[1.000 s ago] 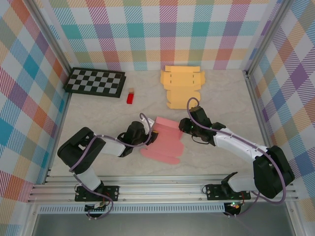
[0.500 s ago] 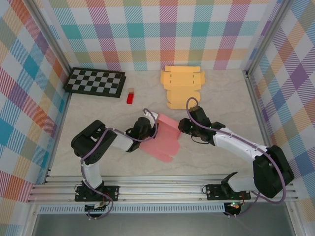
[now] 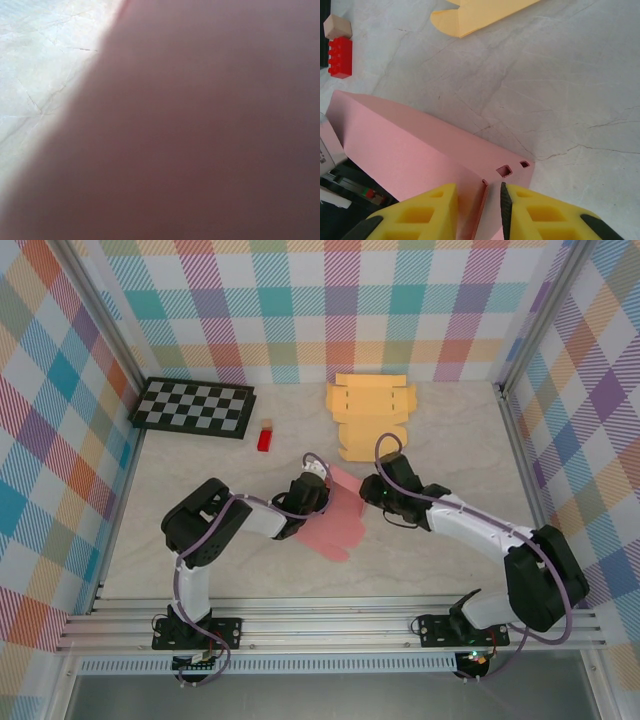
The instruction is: Fold the paper box
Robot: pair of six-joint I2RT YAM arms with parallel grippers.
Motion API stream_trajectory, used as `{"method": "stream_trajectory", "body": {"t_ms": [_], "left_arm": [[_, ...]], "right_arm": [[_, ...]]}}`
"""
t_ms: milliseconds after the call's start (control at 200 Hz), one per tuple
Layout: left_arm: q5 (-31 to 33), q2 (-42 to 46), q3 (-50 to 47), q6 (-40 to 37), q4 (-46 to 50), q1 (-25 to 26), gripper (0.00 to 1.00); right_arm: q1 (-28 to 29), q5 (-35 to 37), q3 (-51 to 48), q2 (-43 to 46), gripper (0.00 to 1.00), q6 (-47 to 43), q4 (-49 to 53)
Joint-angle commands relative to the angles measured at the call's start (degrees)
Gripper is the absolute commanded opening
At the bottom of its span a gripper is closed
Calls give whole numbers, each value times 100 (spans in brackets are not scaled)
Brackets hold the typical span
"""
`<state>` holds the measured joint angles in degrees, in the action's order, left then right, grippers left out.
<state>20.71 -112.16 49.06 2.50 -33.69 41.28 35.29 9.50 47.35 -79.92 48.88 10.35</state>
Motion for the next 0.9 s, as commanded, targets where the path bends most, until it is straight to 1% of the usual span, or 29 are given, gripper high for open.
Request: {"method": "stream_trajectory", "body": {"t_ms": [0,85,130,225,345,435,520,585,630,730,840,895], "left_arm": [[435,-112,100,66,281,-192,16],[72,-2,-15,162,256,-330,33],[-91,100,-111,273,226,-423,40],[-529,471,-499,522,3,-585,49],[-1292,1074,-919,642,-183,-656,55],[-1462,1470,-1203,734,-158,-673,58],[-1646,1778,-1414,863,-176,-747,57],[-1823,1932,-1480,918,-143,-775,57],[-1998,2000,-1471,911,-104,-779,54],[-2410,2136,-1458,739,-28,-783,50],[-2287,2391,-1452,548,145,-839,50],[-2328,2465,-1379,488,260,-920,50]], "right_arm": [[107,-159,-47,-324,30,69,900],[107,-107,-21,-355,30,89,918],[103,-80,-15,-357,30,95,924],[109,-36,-13,-336,30,78,944],[109,-10,26,-340,30,-5,979],[108,12,55,-331,30,-73,1011],[110,34,63,-309,30,-119,1025],[110,50,71,-296,30,-150,1049],[110,52,88,-296,30,-173,1057],[110,20,140,-309,30,-225,1081],[114,-75,242,-364,30,-329,1113],[127,-74,258,-360,30,-363,1130]]}}
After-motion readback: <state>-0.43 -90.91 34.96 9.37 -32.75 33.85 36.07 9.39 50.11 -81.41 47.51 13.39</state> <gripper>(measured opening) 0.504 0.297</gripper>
